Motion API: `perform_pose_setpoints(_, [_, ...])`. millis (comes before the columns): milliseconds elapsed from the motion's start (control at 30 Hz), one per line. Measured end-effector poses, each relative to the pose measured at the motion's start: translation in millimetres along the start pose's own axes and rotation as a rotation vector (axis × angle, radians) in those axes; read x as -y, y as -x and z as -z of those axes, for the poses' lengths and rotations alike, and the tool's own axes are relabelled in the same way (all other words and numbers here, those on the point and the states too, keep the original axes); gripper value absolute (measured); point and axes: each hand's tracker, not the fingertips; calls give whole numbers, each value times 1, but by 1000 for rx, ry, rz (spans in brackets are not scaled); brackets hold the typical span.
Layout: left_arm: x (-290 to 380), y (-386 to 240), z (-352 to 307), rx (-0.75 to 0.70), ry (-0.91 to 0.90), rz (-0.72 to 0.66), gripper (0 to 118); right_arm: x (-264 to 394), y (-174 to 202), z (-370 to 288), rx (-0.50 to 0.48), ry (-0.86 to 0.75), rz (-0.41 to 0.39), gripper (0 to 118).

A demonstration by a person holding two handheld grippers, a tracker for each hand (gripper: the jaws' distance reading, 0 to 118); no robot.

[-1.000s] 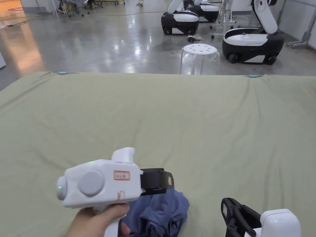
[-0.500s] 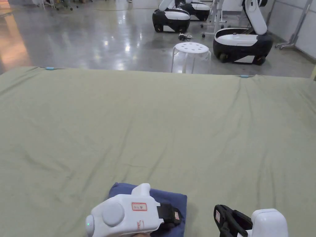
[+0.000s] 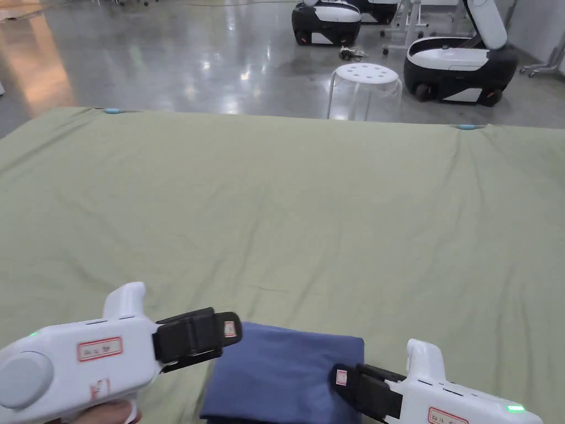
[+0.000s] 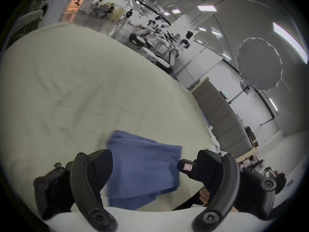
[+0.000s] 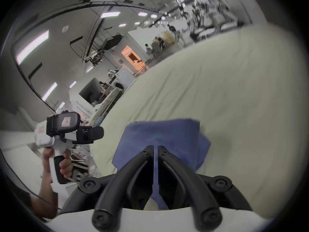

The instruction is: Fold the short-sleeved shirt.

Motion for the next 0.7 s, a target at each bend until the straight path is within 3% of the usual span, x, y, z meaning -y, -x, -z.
perform_pose_setpoints(67, [-2, 26, 4, 58, 63, -113, 102, 1, -6, 5, 193, -14, -10, 6])
perform_pose_setpoints(100, [0, 36, 11, 101, 84, -152, 102, 1, -10, 6, 227, -26, 23, 6])
perform_pose_setpoints(167, [7, 42, 30, 149, 147, -165, 102, 0, -13, 4, 147, -63, 99, 6])
perform_pose_setpoints(233, [13, 46, 56, 139, 217, -157, 102, 0, -5, 6, 165, -48, 39, 6])
perform_pose_setpoints(300, [15, 57, 85, 201, 307, -283, 102, -1, 1, 8, 195, -41, -32, 6])
perform_pose_setpoints(467, [16, 46, 122, 297, 286, -329, 99, -3, 5, 9, 204, -36, -48, 6])
perform_pose_setpoints(500, [18, 37, 127, 262, 290, -311, 90, -3, 6, 9, 207, -36, -54, 6])
perform_pose_setpoints(533, [19, 28, 128, 180, 317, -234, 54, -3, 7, 8, 207, -38, -58, 6])
perform_pose_setpoints(567, [22, 19, 129, 68, 316, -126, 28, -4, 7, 8, 205, -45, -58, 6])
perform_pose_setpoints(600, [25, 16, 130, 68, 327, -116, 28, -4, 10, 6, 173, -60, -51, 6])
perform_pose_setpoints(700, [9, 32, 126, 100, 340, -194, 27, -5, 21, 2, 196, -79, -70, 6])
